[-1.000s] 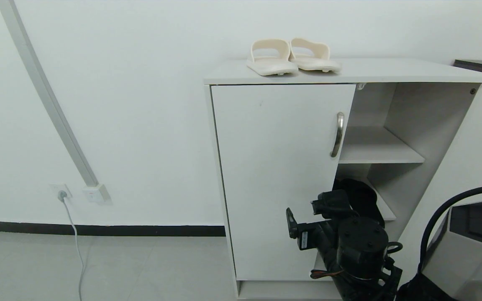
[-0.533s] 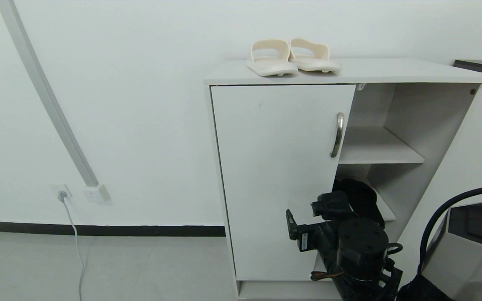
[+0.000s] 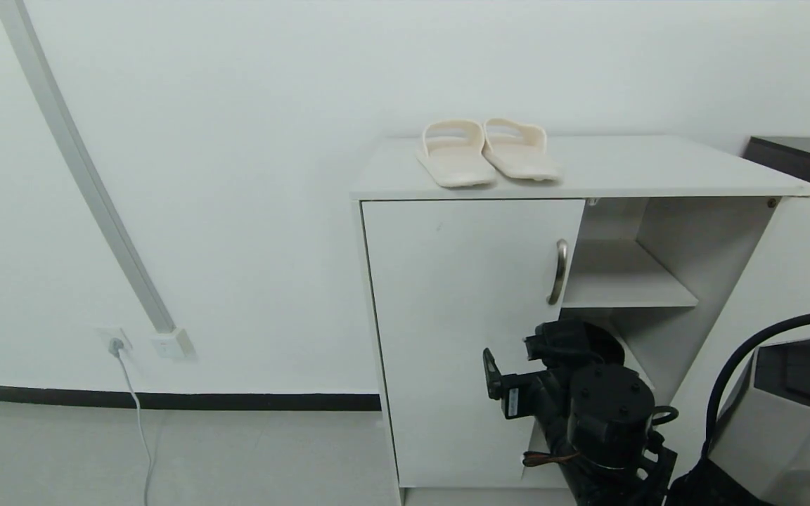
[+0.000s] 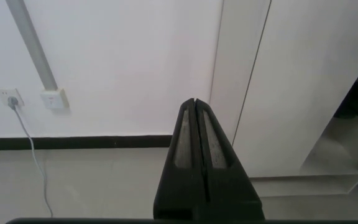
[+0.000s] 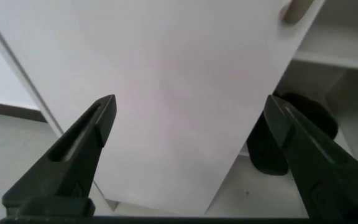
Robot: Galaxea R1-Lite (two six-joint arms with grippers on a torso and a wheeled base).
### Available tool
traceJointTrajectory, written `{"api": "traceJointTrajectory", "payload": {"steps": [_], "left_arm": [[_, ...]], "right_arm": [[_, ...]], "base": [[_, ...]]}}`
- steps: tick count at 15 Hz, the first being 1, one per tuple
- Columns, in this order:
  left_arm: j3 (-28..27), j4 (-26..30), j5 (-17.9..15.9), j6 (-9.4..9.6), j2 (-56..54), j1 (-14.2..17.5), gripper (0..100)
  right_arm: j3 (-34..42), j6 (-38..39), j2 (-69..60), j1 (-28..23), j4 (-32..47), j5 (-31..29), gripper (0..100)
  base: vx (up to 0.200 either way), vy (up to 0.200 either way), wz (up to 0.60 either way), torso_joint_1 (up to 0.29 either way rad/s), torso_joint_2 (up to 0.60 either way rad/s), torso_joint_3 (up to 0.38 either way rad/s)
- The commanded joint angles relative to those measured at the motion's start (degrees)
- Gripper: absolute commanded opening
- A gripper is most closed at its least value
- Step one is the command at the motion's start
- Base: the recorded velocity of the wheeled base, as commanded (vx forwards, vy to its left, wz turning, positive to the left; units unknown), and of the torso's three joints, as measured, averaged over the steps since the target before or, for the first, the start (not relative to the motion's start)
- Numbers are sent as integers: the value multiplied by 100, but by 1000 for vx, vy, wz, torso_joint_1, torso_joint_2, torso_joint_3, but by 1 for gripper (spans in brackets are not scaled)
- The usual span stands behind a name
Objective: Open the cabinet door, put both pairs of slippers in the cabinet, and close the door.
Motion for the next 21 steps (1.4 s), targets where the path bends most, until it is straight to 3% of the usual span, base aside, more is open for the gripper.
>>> {"api": "traceJointTrajectory", "payload": {"steps": [1,21], "left_arm": [[1,-2,-1,-3,5,0,0],[1,-2,8,-3,5,0,0]], "right_arm": [[1,2,7,6,2,0,100],[36,-7,7,6,11,0,100]], "base": [[0,0,0,115,-452,-334],[0,0,0,191,-512,-319]]}}
